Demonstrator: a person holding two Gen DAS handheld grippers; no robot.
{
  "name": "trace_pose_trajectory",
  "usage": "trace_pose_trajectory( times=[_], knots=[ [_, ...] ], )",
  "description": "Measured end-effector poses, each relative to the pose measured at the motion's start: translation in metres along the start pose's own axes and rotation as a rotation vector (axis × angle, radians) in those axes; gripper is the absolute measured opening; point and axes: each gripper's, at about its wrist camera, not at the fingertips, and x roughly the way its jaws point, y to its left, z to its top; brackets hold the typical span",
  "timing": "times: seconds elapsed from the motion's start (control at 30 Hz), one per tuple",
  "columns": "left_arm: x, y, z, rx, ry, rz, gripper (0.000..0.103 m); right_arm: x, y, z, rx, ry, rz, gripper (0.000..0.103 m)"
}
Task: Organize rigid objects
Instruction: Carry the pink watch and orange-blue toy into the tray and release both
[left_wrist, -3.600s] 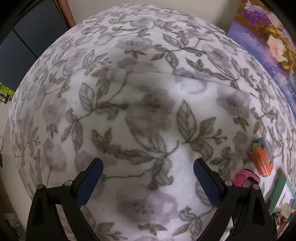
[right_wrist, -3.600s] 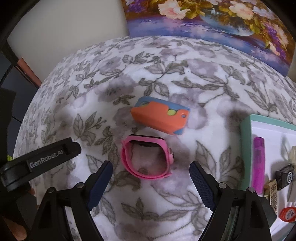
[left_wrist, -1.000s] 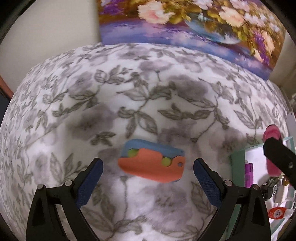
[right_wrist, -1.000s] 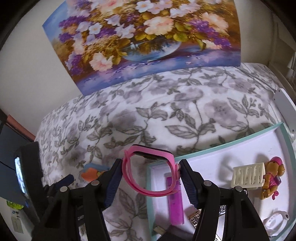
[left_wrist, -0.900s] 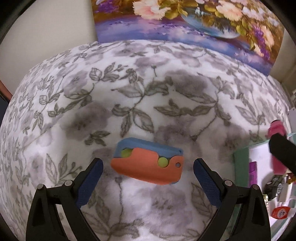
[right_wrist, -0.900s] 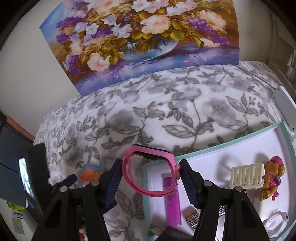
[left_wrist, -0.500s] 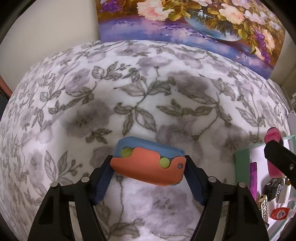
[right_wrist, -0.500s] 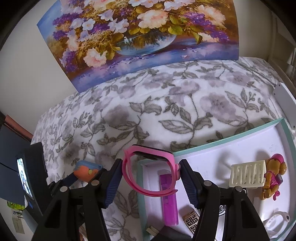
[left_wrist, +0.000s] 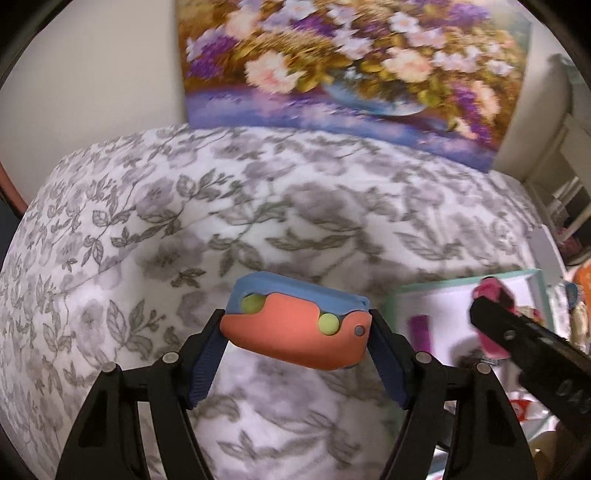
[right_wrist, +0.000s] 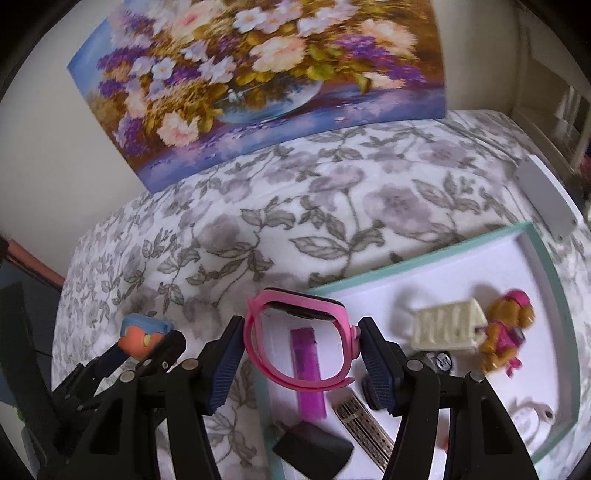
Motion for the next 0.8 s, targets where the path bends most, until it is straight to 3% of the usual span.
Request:
trace_pose_trajectory(
  times=[0.4,0.8],
  knots=[
    [-0.039,-0.063,-0.028,0.098,-0.032,-0.039,0.075,-0.057,-0.053,-0.016,0.063,-0.047,-0.053,0.065],
    [-0.042,-0.099,-0.05,0.139,-0.01,-0.031,0.075,-0.087,-0.099,-0.027,0.172,-0.086,-0.093,0.065]
  ],
)
